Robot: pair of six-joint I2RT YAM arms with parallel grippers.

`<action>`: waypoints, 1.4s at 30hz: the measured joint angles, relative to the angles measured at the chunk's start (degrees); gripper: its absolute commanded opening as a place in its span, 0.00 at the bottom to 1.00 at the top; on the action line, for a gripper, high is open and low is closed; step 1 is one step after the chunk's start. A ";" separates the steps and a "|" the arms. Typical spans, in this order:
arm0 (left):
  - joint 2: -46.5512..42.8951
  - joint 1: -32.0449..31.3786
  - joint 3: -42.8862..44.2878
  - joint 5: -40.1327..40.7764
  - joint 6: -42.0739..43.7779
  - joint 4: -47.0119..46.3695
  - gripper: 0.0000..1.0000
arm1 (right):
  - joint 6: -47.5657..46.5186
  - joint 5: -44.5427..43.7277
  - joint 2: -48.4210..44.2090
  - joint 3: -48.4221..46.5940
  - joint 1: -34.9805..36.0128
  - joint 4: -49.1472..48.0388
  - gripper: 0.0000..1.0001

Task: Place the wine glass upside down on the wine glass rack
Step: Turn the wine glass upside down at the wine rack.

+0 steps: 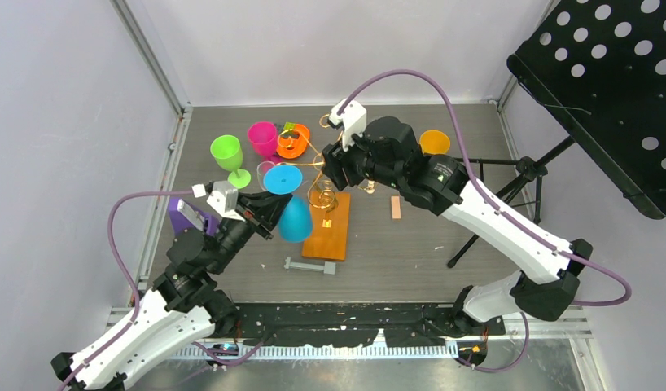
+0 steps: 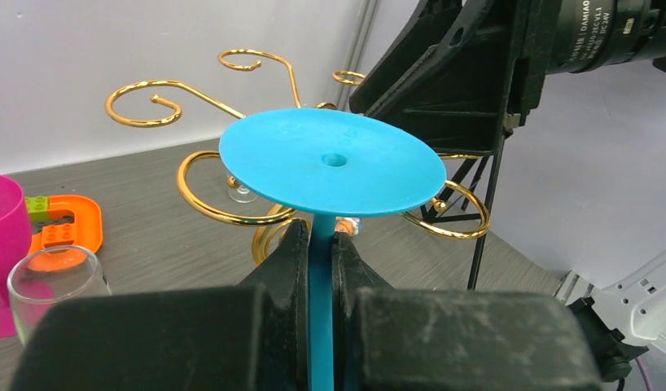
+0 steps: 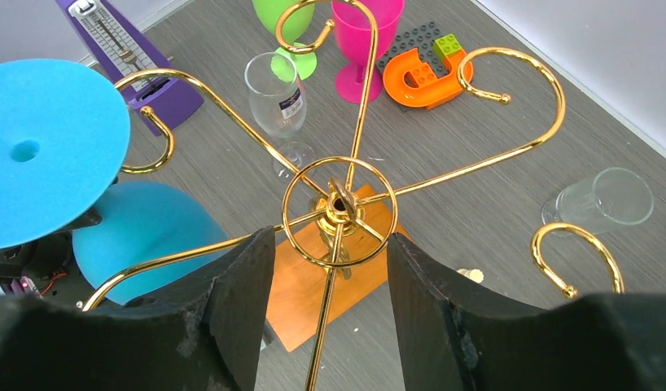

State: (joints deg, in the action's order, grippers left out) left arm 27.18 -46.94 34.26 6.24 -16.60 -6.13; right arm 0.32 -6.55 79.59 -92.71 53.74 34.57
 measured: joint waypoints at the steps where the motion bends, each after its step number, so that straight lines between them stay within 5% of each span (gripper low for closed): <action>1: -0.09 0.00 -0.02 0.02 0.00 -0.02 0.00 | -0.26 0.52 0.24 -0.22 -0.35 -0.02 0.59; 20: -1.16 0.00 -0.44 0.22 -0.52 0.02 0.00 | -2.19 3.21 3.80 -1.68 -2.19 -0.57 0.55; 29: -1.14 0.00 -0.46 0.24 -0.76 -0.02 0.00 | -2.43 3.30 3.82 -1.68 -2.21 -1.55 0.41; 36: -0.48 0.00 -1.20 0.98 -0.76 -0.59 0.00 | -2.78 3.26 4.07 -1.16 -2.21 -2.69 0.13; 42: 1.84 0.00 -2.27 1.31 -0.74 -1.90 0.00 | -2.67 3.30 4.04 -0.59 -2.21 -3.72 0.05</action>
State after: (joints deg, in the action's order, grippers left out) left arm 29.02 -46.94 31.99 7.55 -17.34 -8.03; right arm -2.35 -3.25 83.64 -93.30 51.53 30.85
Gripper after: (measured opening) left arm 0.029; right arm 0.204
